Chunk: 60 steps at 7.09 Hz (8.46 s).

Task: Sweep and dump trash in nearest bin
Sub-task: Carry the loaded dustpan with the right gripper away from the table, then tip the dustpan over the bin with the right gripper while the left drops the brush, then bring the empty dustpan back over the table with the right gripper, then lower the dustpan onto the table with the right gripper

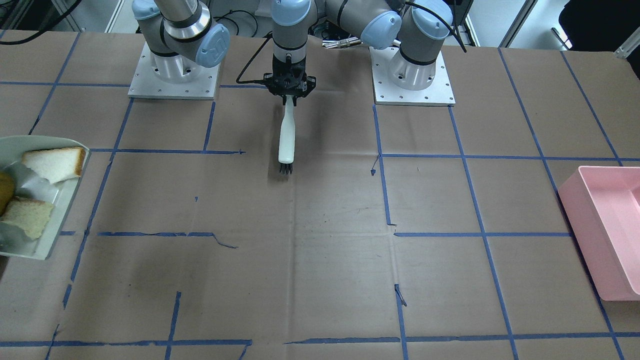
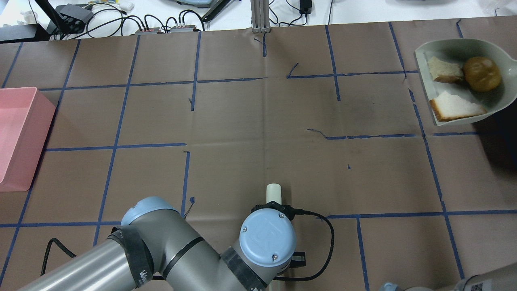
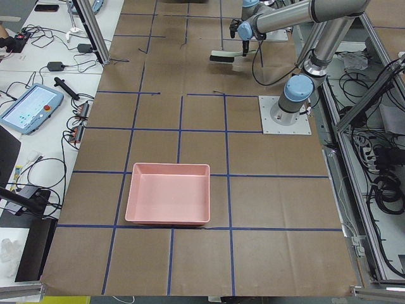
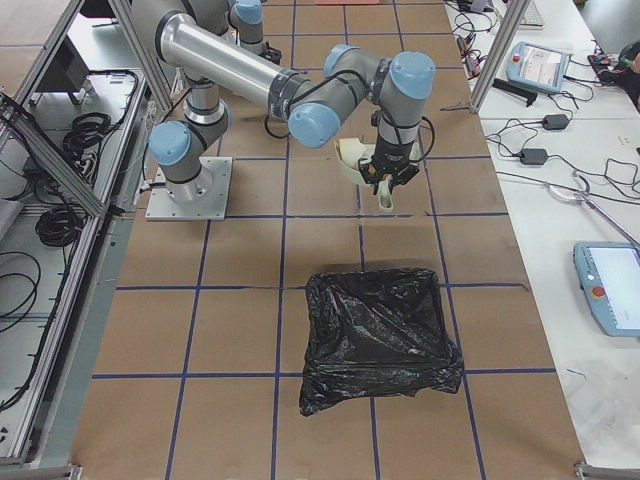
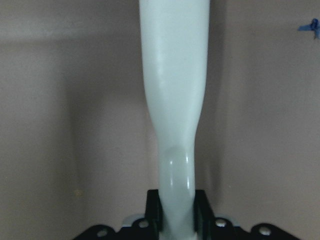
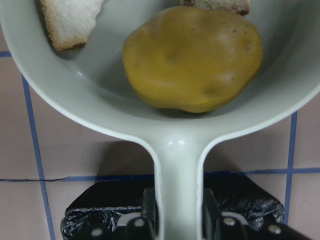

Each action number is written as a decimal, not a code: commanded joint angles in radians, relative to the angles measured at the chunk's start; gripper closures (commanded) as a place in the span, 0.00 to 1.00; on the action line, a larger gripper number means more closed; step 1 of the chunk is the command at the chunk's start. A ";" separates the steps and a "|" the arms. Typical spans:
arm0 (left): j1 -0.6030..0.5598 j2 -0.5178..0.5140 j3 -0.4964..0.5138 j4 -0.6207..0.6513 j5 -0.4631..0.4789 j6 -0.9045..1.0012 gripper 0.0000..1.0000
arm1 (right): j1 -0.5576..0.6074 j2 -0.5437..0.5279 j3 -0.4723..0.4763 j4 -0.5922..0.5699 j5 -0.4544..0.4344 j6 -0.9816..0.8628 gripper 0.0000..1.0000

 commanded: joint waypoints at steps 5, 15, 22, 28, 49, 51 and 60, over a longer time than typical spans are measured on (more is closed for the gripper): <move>0.015 -0.006 -0.018 -0.005 0.005 0.001 0.98 | -0.213 0.138 -0.207 -0.040 -0.060 -0.333 1.00; 0.015 -0.014 -0.025 -0.004 0.058 -0.002 0.83 | -0.380 0.303 -0.355 -0.227 -0.160 -0.374 1.00; 0.020 -0.014 -0.022 0.001 0.062 0.003 0.40 | -0.367 0.289 -0.344 -0.367 -0.370 -0.334 0.99; 0.105 0.037 0.101 -0.021 0.111 0.086 0.07 | -0.350 0.261 -0.246 -0.513 -0.438 -0.334 0.99; 0.692 0.158 0.441 -0.433 0.099 0.809 0.01 | 0.084 -0.243 0.185 -0.129 -0.189 0.766 0.98; 0.692 0.155 0.441 -0.432 0.099 0.809 0.01 | 0.258 -0.243 0.179 0.005 -0.185 1.116 0.98; 0.692 0.157 0.438 -0.432 0.108 0.820 0.01 | 0.888 0.072 -0.020 0.087 0.058 2.276 0.98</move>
